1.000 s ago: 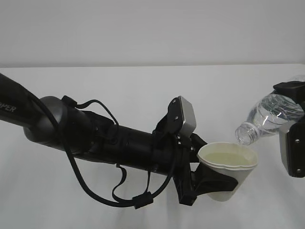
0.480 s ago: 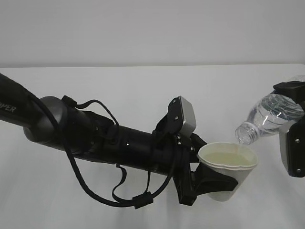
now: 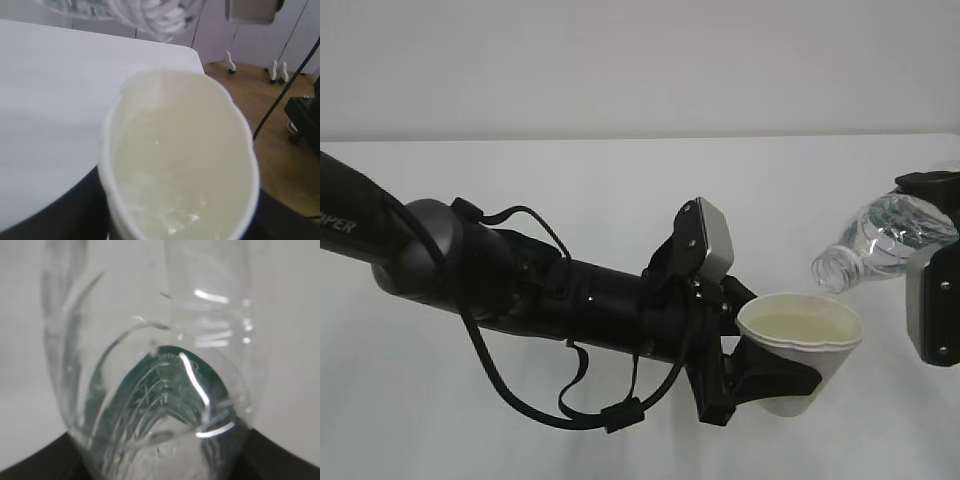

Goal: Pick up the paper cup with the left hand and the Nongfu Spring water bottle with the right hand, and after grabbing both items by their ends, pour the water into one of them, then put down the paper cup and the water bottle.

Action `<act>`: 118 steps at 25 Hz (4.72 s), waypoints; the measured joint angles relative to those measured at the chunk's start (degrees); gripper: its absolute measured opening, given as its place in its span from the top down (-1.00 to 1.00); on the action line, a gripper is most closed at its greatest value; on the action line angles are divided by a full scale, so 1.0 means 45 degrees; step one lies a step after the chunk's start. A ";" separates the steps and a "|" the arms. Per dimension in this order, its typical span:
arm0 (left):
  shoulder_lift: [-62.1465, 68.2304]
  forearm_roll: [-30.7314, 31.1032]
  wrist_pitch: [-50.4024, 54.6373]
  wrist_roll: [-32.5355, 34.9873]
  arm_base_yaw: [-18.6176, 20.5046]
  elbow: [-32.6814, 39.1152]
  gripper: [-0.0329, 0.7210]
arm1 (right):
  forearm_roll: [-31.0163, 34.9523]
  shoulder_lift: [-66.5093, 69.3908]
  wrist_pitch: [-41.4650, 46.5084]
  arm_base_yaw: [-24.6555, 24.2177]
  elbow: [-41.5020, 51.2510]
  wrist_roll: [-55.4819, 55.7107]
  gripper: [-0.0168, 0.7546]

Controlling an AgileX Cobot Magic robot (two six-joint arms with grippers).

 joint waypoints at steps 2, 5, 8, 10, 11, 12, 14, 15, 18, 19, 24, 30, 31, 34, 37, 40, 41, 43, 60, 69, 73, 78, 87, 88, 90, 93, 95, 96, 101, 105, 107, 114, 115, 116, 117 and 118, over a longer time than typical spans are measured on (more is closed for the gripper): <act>0.0006 -0.0026 0.0000 0.0000 0.0000 -0.0047 -0.22 | 0.0000 0.0000 0.0000 0.0000 0.0000 0.0366 -0.09; 0.0027 -0.0026 0.0000 0.0000 0.0000 -0.0047 -0.22 | 0.0027 0.0000 0.0000 0.0000 0.0000 0.0730 -0.09; 0.0027 -0.0049 0.0000 0.0000 0.0000 -0.0047 -0.22 | 0.0392 0.0000 0.0000 0.0000 0.0000 0.1014 -0.09; 0.0027 -0.0049 0.0000 0.0000 0.0000 -0.0047 -0.22 | 0.0653 0.0000 -0.0032 0.0000 0.0000 0.1435 -0.09; 0.0027 -0.0075 0.0000 0.0000 0.0000 -0.0047 -0.22 | 0.0793 0.0000 -0.0087 0.0000 0.0000 0.1687 -0.09; 0.0027 -0.0105 0.0000 0.0000 0.0000 -0.0047 -0.22 | 0.0901 0.0000 -0.0186 0.0000 0.0000 0.1975 -0.09; 0.0027 -0.0273 0.0000 0.0000 0.0000 -0.0047 -0.22 | 0.1015 0.0000 -0.0404 0.0000 0.0000 0.2546 -0.09; 0.0027 -0.0336 0.0000 0.0000 0.0000 -0.0047 -0.22 | 0.1038 0.0000 -0.0480 0.0000 0.0000 0.2828 -0.09; 0.0027 -0.0450 0.0000 0.0000 0.0000 -0.0047 -0.22 | 0.1058 0.0000 -0.0634 0.0000 0.0000 0.3464 -0.09; 0.0027 -0.0471 0.0023 0.0000 0.0000 -0.0047 -0.22 | 0.1089 0.0000 -0.0719 0.0000 0.0000 0.3662 -0.09; 0.0027 -0.0706 0.0023 0.0000 0.0000 -0.0047 -0.22 | 0.1167 0.0000 -0.1566 0.0000 0.0000 0.5611 -0.09; 0.0027 -0.0883 0.0048 0.0268 0.0046 -0.0047 -0.22 | 0.1218 0.0000 -0.2436 0.0000 0.0000 0.7796 -0.09; 0.0027 -0.0905 0.0048 0.0343 0.0062 -0.0047 -0.22 | 0.1218 0.0000 -0.2563 0.0000 0.0000 0.8175 -0.09; 0.0027 -0.0905 0.0064 0.0492 0.0124 -0.0047 -0.22 | 0.1218 0.0000 -0.2903 0.0000 0.0000 0.9246 -0.09; 0.0027 -0.0932 0.0097 0.0559 0.0225 -0.0047 -0.22 | 0.1237 0.0000 -0.3528 0.0000 0.0153 1.0378 -0.09; 0.0027 -0.0932 0.0107 0.0577 0.0328 -0.0047 -0.22 | 0.1351 0.0000 -0.4537 0.0000 0.0580 1.1625 -0.09; 0.0027 -0.0932 0.0130 0.0577 0.0360 -0.0047 -0.22 | 0.1439 0.0000 -0.4894 0.0000 0.0742 1.2000 -0.09; 0.0027 -0.0932 0.0127 0.0600 0.0444 -0.0047 -0.22 | 0.1606 0.0000 -0.5480 0.0000 0.0989 1.2710 -0.09; 0.0027 -0.0714 0.0136 0.0680 0.0814 -0.0047 -0.22 | 0.1827 0.2661 -0.8039 0.0000 0.1465 1.7604 -0.09; 0.0027 -0.0708 0.0136 0.0759 0.0948 -0.0047 -0.22 | 0.1939 0.3995 -0.8089 0.0000 0.1465 1.8237 -0.09; 0.0027 -0.0708 0.0156 0.0895 0.1002 -0.0047 -0.22 | 0.1991 0.4656 -0.8089 0.0000 0.1465 1.8378 -0.09; 0.0027 -0.0708 0.0406 0.1051 0.1002 -0.0047 -0.22 | 0.2030 0.5663 -0.8089 0.0000 0.1081 1.8434 -0.09; 0.0027 -0.0708 0.0631 0.1364 0.1002 -0.0047 -0.22 | 0.2051 0.7072 -0.8100 0.0000 -0.0034 1.8785 -0.09; 0.0027 -0.0708 0.0631 0.1389 0.1002 -0.0047 -0.22 | 0.2051 0.7264 -0.8100 0.0000 -0.0151 1.8801 -0.09; 0.0027 -0.0730 0.0631 0.1389 0.1002 -0.0047 -0.22 | 0.2051 0.7638 -0.8100 0.0000 -0.0418 1.8860 -0.09; 0.0027 -0.0730 0.0631 0.1389 0.1002 -0.0047 -0.22 | 0.2051 0.8193 -0.8100 0.0000 -0.0793 1.9099 -0.09; 0.0027 -0.0730 0.0655 0.1389 0.1002 -0.0047 -0.22 | 0.2051 0.8494 -0.8100 0.0000 -0.1005 1.9186 -0.09; 0.0027 -0.0730 0.0655 0.1389 0.1002 -0.0047 -0.22 | 0.2051 0.8597 -0.8100 0.0000 -0.1138 1.9210 -0.09; 0.0027 -0.0730 0.0655 0.1389 0.1002 -0.0047 -0.22 | 0.2051 0.9166 -0.8120 0.0000 -0.1619 1.9409 -0.09; 0.0027 -0.0730 0.0655 0.1389 0.1002 -0.0047 -0.22 | 0.2051 0.9580 -0.8120 0.0000 -0.1741 1.9527 -0.09; 0.0027 -0.0730 0.0655 0.1389 0.1002 -0.0047 -0.22 | 0.2051 0.9734 -0.8120 0.0000 -0.1736 1.9548 -0.09; 0.0027 -0.0730 0.0655 0.1389 0.1002 -0.0047 -0.22 | 0.1967 1.0110 -0.8215 0.0000 -0.1767 1.9770 -0.09; 0.0027 -0.0730 0.0655 0.1389 0.1002 -0.0047 -0.22 | 0.1935 1.0110 -0.8222 0.0000 -0.1767 1.9797 -0.09; 0.0027 -0.0730 0.0655 0.1389 0.1002 -0.0047 -0.22 | 0.1930 1.0110 -0.8222 0.0000 -0.1767 1.9797 -0.09; 0.0027 -0.0730 0.0655 0.1389 0.1002 -0.0047 -0.22 | 0.1901 1.0110 -0.8222 0.0000 -0.1767 1.9817 -0.09; 0.0027 -0.0730 0.0655 0.1389 0.1002 -0.0047 -0.22 | 0.1880 1.0110 -0.8222 0.0000 -0.1767 1.9817 -0.09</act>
